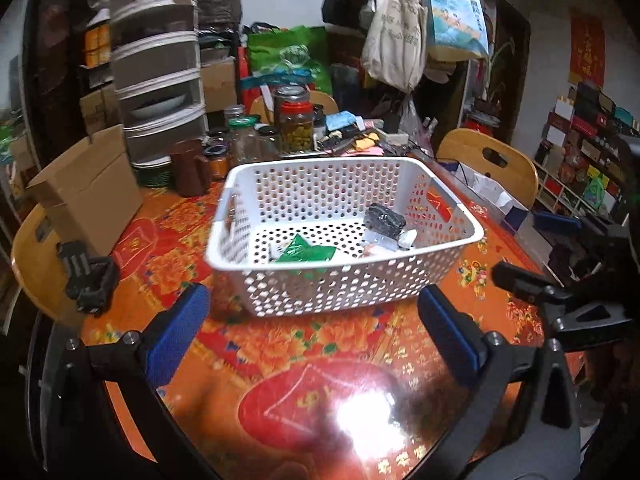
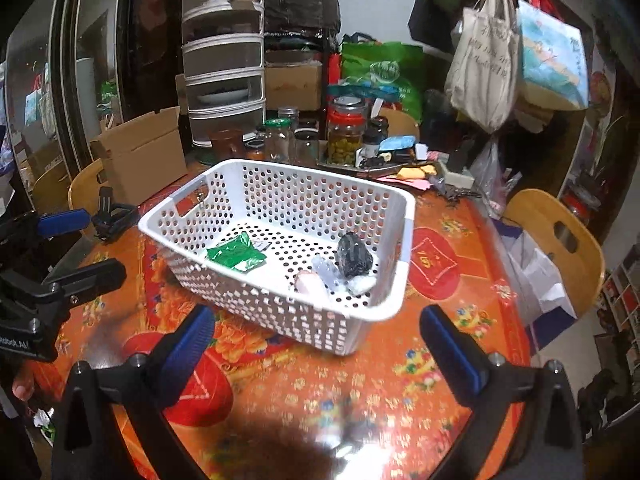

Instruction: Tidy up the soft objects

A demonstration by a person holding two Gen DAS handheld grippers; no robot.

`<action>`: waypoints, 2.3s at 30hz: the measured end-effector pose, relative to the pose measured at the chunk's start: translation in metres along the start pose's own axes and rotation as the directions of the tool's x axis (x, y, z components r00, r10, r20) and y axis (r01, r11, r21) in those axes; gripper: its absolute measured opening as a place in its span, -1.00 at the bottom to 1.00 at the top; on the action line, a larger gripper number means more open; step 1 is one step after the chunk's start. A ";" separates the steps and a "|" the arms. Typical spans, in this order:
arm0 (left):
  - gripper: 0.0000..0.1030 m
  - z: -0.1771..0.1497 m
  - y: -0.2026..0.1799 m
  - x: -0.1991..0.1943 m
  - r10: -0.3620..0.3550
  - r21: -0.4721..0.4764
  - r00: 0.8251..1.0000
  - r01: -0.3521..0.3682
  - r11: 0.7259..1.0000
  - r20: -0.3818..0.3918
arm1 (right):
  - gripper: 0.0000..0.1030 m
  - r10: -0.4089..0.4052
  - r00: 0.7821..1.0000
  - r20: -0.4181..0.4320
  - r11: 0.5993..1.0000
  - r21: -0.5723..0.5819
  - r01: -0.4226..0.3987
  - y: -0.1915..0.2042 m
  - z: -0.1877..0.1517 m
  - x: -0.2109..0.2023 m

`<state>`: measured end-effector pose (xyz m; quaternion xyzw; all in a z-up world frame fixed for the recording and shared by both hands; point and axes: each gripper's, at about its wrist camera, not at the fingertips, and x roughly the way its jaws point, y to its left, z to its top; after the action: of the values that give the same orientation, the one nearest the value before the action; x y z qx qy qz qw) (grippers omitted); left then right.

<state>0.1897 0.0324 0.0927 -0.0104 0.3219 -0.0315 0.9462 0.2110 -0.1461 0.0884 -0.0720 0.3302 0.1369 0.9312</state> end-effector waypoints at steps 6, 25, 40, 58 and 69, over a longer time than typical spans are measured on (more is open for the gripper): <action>1.00 -0.035 0.012 -0.046 0.019 -0.046 0.998 -0.016 0.999 0.062 | 0.98 -0.020 0.999 0.048 1.000 0.011 0.020 0.013 -0.032 -0.040; 1.00 -0.143 -0.034 -0.185 0.033 0.011 0.986 -0.035 0.999 0.163 | 0.98 -0.064 0.986 0.151 0.996 0.077 0.053 0.043 -0.134 -0.143; 1.00 -0.134 -0.031 -0.190 0.049 -0.015 0.986 -0.047 0.999 0.162 | 0.98 -0.038 0.983 0.177 0.995 0.100 0.021 0.043 -0.136 -0.162; 1.00 -0.134 -0.026 -0.185 0.057 -0.036 0.987 -0.052 0.998 0.151 | 0.98 -0.026 0.986 0.167 0.994 0.105 0.009 0.044 -0.137 -0.156; 1.00 -0.137 -0.027 -0.182 0.055 -0.038 0.987 -0.050 0.998 0.148 | 0.98 -0.020 0.986 0.165 0.995 0.101 0.003 0.046 -0.139 -0.154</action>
<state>-0.0392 0.0172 0.0963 -0.0202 0.2511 -0.0002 0.9678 -0.0006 -0.1655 0.0773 -0.0153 0.2576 0.1203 0.9586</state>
